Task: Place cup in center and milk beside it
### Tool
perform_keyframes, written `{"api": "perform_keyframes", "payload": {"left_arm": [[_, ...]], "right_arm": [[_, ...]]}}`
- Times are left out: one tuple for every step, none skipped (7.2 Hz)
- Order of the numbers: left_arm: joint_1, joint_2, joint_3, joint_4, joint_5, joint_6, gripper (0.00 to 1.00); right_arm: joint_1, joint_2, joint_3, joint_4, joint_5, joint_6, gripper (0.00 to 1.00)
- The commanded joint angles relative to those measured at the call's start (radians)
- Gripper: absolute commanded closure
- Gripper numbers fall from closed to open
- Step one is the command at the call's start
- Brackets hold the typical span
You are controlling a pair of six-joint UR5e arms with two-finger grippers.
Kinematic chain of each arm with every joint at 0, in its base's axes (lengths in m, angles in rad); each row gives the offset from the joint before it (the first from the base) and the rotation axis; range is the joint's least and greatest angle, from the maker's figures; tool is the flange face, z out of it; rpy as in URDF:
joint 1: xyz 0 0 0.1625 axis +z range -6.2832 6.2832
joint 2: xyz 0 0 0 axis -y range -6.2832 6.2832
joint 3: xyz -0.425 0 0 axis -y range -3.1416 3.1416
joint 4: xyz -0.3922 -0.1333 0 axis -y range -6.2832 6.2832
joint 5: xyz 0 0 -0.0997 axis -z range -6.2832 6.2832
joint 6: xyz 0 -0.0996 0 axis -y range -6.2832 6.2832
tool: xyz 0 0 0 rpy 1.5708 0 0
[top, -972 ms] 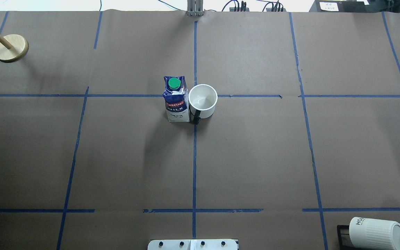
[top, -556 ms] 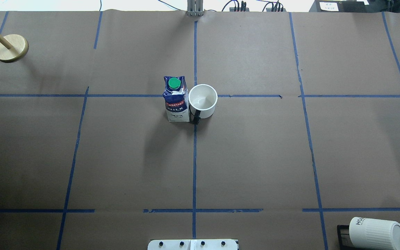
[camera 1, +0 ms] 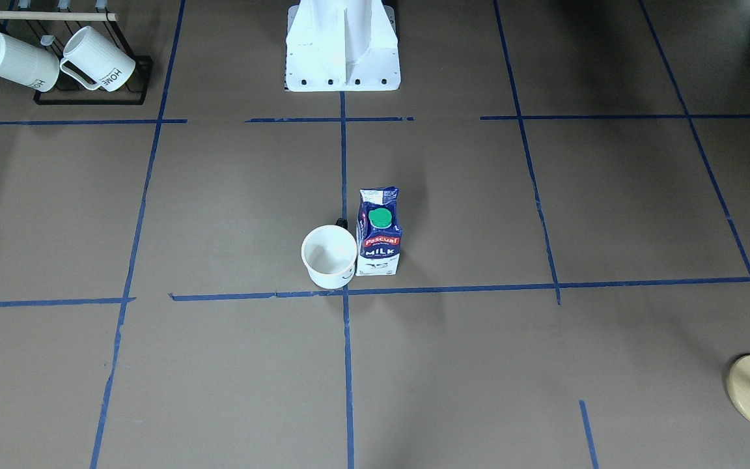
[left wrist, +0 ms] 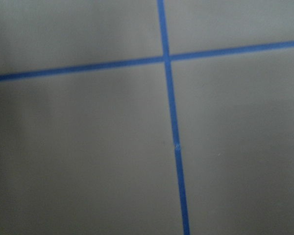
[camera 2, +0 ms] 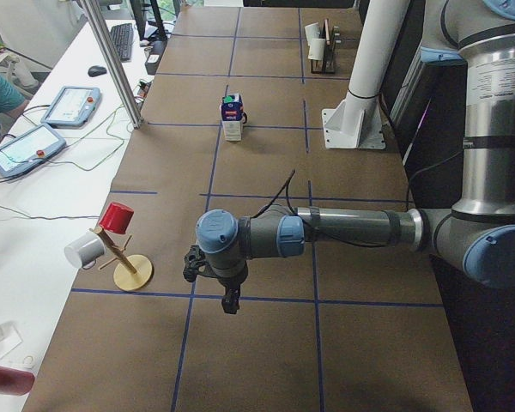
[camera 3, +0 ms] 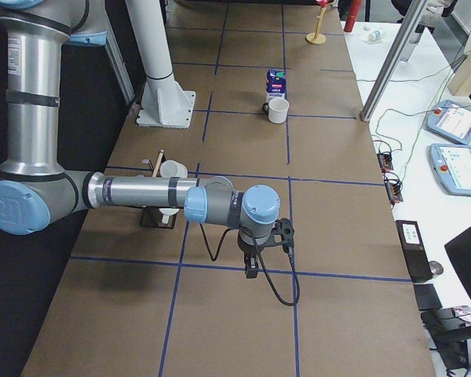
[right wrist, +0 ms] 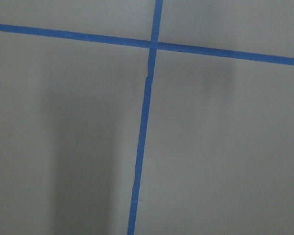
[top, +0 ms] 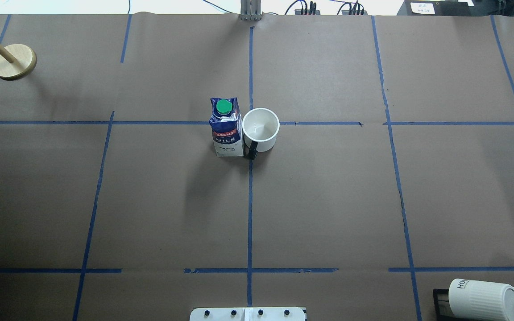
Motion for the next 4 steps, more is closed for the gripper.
{"api": "perform_keyframes", "payload": {"left_arm": [[-0.001, 0.003, -0.015, -0.002, 0.023, -0.001, 0.00], [0.001, 0.001, -0.016, -0.003, 0.022, 0.000, 0.00], [0.001, 0.001, -0.019, -0.003, 0.020, 0.000, 0.00], [-0.001, 0.003, -0.031, -0.003, 0.022, -0.001, 0.00]], "right_arm": [[0.000, -0.001, 0.002, 0.000, 0.001, 0.000, 0.00], [0.000, -0.001, 0.002, 0.000, 0.001, 0.000, 0.00], [0.000, -0.001, 0.002, 0.000, 0.001, 0.000, 0.00], [0.000, -0.001, 0.004, 0.000, 0.001, 0.000, 0.00]]}}
